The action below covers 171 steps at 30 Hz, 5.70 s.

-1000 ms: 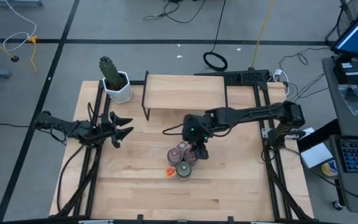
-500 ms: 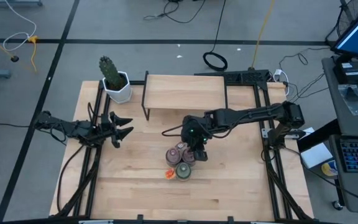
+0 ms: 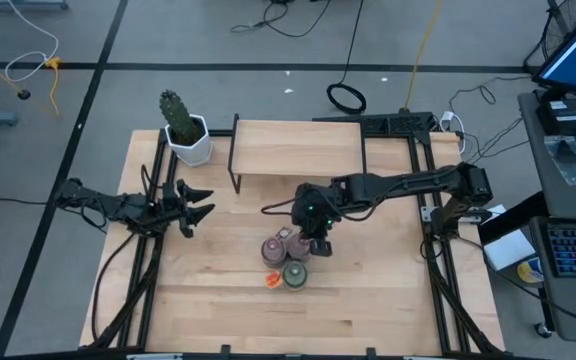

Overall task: Pick & Place candle stick holders
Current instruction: Put the right pink glass candle holder on the shelf

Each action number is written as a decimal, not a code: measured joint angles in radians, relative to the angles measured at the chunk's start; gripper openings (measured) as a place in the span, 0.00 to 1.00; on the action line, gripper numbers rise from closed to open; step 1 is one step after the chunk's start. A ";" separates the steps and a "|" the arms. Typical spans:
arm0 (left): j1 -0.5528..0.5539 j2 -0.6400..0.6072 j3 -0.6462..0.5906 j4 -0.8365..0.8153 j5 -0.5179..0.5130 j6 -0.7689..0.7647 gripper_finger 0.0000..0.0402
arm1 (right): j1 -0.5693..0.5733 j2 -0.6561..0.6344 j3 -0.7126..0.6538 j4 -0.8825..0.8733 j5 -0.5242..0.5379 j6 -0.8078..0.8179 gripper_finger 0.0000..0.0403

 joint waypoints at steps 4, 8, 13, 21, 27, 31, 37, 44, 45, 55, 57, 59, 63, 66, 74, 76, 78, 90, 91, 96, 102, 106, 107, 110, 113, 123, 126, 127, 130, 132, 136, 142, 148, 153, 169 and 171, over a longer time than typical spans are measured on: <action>0.000 0.000 0.000 0.000 0.000 0.001 0.60 | 0.000 -0.017 0.000 -0.008 0.000 0.012 0.06; 0.000 0.000 0.000 0.000 0.000 0.004 0.60 | 0.000 -0.016 0.000 -0.003 -0.007 0.023 0.06; 0.000 0.000 0.000 0.000 0.000 0.003 0.60 | 0.000 -0.028 0.001 0.005 -0.017 0.030 0.06; 0.000 0.000 0.000 0.013 0.000 -0.025 0.60 | -0.015 -0.127 0.002 0.009 -0.018 0.073 0.06; 0.000 0.000 0.000 0.157 0.000 -0.151 0.60 | -0.051 -0.233 0.002 0.064 -0.016 0.101 0.06; 0.000 0.000 0.000 0.261 -0.025 -0.171 0.60 | -0.084 -0.281 0.002 0.133 -0.017 0.101 0.06; 0.000 0.003 0.001 0.350 -0.123 -0.163 0.60 | -0.135 -0.309 0.004 0.191 -0.021 0.090 0.06; 0.000 0.099 0.013 0.464 -0.071 -0.195 0.60 | -0.169 -0.294 0.004 0.216 -0.022 0.049 0.06; 0.000 0.129 0.027 0.478 -0.062 -0.187 0.60 | -0.174 -0.290 0.004 0.214 -0.022 0.048 0.06; 0.000 0.600 0.382 0.442 -0.049 0.010 0.60 | -0.212 -0.257 0.003 0.232 -0.106 0.052 0.06; 0.000 0.708 0.480 0.377 -0.049 0.041 0.60 | -0.219 -0.254 0.004 0.226 -0.106 0.052 0.06; 0.000 0.806 0.575 0.292 -0.047 0.050 0.60 | -0.225 -0.253 0.003 0.215 -0.128 0.052 0.06; 0.000 0.989 0.755 0.145 -0.047 0.053 0.60 | -0.224 -0.255 0.004 0.212 -0.154 0.051 0.06; 0.000 1.104 0.873 0.078 -0.047 0.072 0.60 | -0.223 -0.254 0.004 0.195 -0.157 0.048 0.06; 0.043 1.341 1.156 -0.169 -0.036 0.135 0.60 | -0.222 -0.254 0.004 0.155 -0.154 0.040 0.06; 0.061 1.390 1.220 -0.238 0.014 0.135 0.60 | -0.221 -0.254 0.004 0.148 -0.153 0.036 0.06; 0.081 1.438 1.278 -0.284 0.073 0.135 0.60 | -0.221 -0.254 0.004 0.146 -0.153 0.034 0.06; 0.179 1.601 1.440 -0.445 0.208 0.135 0.60 | -0.200 -0.254 0.004 0.137 -0.153 0.027 0.05; 0.187 1.603 1.438 -0.460 0.215 0.132 0.60 | -0.195 -0.254 0.004 0.135 -0.154 0.023 0.05; 0.221 1.608 1.439 -0.481 0.280 0.095 0.60 | -0.188 -0.254 0.004 0.119 -0.147 0.021 0.05; 0.231 1.606 1.439 -0.481 0.304 0.082 0.60 | -0.188 -0.254 0.004 0.114 -0.149 0.019 0.05; 0.231 1.606 1.439 -0.461 0.305 0.084 0.51 | -0.188 -0.254 0.004 0.112 -0.149 0.015 0.05; 0.231 1.606 1.438 -0.456 0.311 0.091 0.47 | -0.189 -0.254 0.004 0.109 -0.151 0.017 0.05; 0.231 1.607 1.438 -0.422 0.352 0.136 0.36 | -0.189 -0.254 0.004 0.101 -0.162 0.023 0.05; 0.231 1.607 1.437 -0.399 0.369 0.148 0.32 | -0.188 -0.254 0.004 0.093 -0.162 0.023 0.05; 0.233 1.607 1.437 -0.402 0.367 0.124 0.32 | -0.188 -0.254 0.004 0.097 -0.149 0.011 0.09; 0.233 1.606 1.437 -0.416 0.344 0.105 0.32 | -0.188 -0.254 0.004 0.109 -0.135 0.007 0.13; 0.234 1.605 1.438 -0.425 0.337 0.097 0.32 | -0.188 -0.254 0.004 0.114 -0.128 0.007 0.15; 0.235 1.604 1.439 -0.466 0.325 0.078 0.32 | -0.188 -0.254 0.004 0.116 -0.094 0.007 0.20; 0.235 1.604 1.439 -0.488 0.315 0.064 0.32 | -0.188 -0.254 0.004 0.117 -0.078 0.008 0.25; 0.236 1.605 1.438 -0.546 0.284 0.036 0.32 | -0.187 -0.255 0.004 0.119 -0.073 0.010 0.36; 0.248 1.605 1.437 -0.641 0.160 -0.016 0.32 | -0.187 -0.269 0.004 0.110 -0.070 0.011 0.49; 0.321 1.605 1.437 -0.627 0.041 -0.026 0.32 | -0.200 -0.317 0.004 0.055 -0.005 0.012 0.51; 0.424 1.605 1.437 -0.470 0.007 0.024 0.32 | -0.202 -0.371 0.004 0.006 0.128 0.011 0.49; 0.670 1.605 1.216 0.127 0.042 0.107 0.32 | -0.201 -0.418 0.004 -0.019 0.170 -0.072 0.48; 0.686 1.605 1.184 0.197 0.075 0.096 0.32 | -0.201 -0.418 0.004 -0.013 0.169 -0.077 0.48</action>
